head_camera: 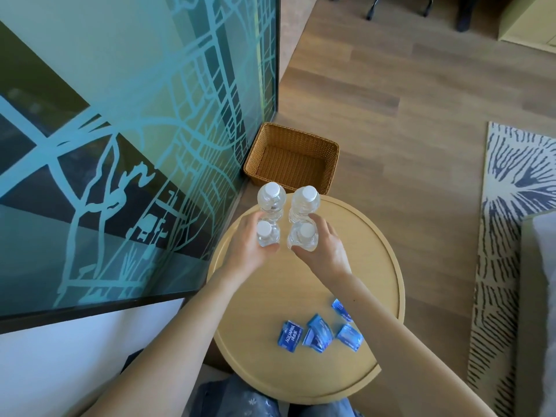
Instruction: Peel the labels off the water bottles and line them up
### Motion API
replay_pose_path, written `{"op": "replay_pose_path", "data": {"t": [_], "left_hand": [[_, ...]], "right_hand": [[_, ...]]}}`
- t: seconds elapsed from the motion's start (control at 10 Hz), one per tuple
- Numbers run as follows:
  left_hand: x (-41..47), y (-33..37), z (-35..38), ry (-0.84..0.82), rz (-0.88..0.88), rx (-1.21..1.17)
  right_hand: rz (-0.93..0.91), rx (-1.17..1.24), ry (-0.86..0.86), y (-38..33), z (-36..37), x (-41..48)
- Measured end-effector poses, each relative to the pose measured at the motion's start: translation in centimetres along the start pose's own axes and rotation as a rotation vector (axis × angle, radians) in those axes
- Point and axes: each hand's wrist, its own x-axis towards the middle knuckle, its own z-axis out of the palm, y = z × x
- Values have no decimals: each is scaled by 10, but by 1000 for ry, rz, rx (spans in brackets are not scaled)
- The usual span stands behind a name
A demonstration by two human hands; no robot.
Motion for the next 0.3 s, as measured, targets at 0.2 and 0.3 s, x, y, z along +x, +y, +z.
{"op": "replay_pose_path", "data": {"t": [0.2, 0.3], "left_hand": [[-22, 33, -29, 92, 199, 198], [-37, 53, -41, 139, 328, 326]], "right_hand": [[-94, -124, 87, -15, -35, -21], [-219, -190, 194, -23, -59, -38]]}}
